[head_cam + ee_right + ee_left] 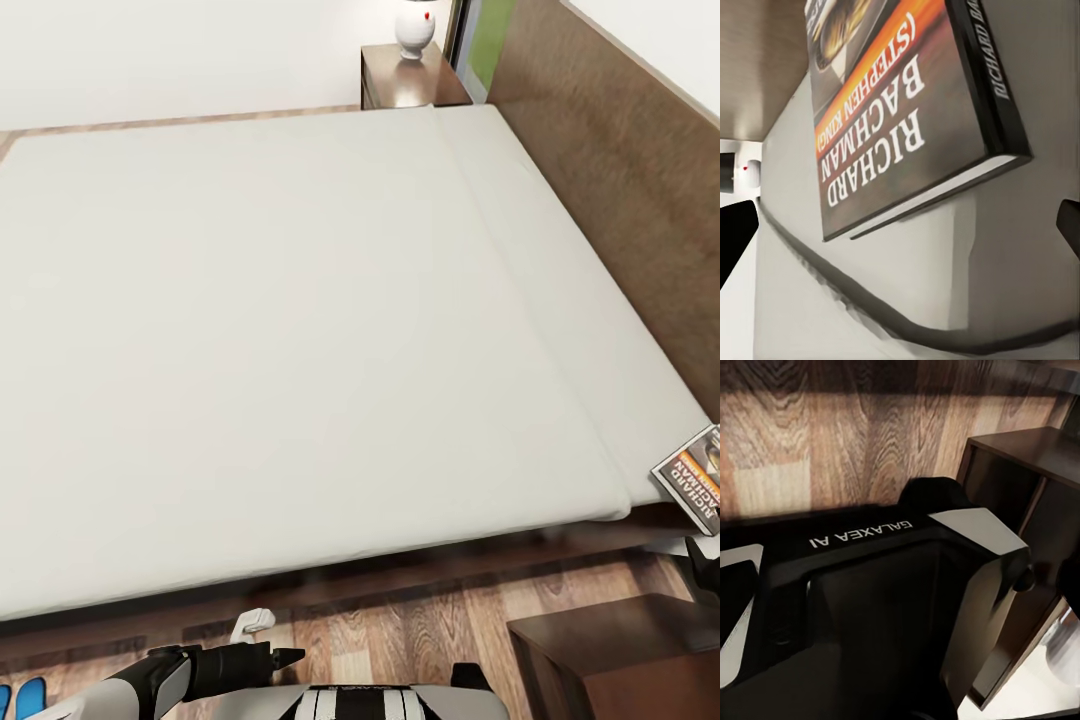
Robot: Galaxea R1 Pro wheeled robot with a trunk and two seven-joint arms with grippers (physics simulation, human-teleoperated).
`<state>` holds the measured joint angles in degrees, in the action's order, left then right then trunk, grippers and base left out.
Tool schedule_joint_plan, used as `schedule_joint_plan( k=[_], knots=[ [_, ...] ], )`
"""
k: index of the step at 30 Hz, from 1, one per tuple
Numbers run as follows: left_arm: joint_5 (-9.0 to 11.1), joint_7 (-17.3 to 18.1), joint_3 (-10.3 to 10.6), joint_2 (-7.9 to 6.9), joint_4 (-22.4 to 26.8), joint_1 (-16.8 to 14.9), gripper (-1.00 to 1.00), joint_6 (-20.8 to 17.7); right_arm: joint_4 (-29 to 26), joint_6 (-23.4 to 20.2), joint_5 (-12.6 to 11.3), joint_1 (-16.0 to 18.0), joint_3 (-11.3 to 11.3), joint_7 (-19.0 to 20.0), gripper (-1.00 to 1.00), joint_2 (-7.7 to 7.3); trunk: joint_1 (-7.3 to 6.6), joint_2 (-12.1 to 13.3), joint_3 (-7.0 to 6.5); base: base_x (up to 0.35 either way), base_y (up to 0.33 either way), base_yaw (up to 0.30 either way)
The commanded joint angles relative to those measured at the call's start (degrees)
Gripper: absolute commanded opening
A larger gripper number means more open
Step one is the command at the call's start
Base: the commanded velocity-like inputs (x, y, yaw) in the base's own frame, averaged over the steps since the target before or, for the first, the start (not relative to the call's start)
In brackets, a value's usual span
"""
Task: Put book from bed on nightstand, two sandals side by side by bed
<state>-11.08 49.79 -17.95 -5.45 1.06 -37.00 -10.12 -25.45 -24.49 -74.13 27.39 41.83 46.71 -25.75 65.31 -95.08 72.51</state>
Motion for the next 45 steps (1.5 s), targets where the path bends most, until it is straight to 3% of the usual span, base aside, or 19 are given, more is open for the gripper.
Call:
schedule_joint_plan(
  k=[1, 45],
  knots=[
    [-0.4, 0.2, -0.5, 0.0, 0.1, 0.0, 1.0, -0.5, 0.0, -0.5, -0.4, 0.0, 0.1, 0.0, 1.0, 0.0, 0.22, -0.4, 0.21, 0.0, 0.0, 0.0],
    [-0.4, 0.2, -0.5, 0.0, 0.1, 0.0, 1.0, -0.4, -0.3, -0.4, -0.4, 0.0, 0.0, 0.1, 1.0, 0.09, 0.22, -0.4, 0.21, 0.027, 0.0, 0.0]
  ],
)
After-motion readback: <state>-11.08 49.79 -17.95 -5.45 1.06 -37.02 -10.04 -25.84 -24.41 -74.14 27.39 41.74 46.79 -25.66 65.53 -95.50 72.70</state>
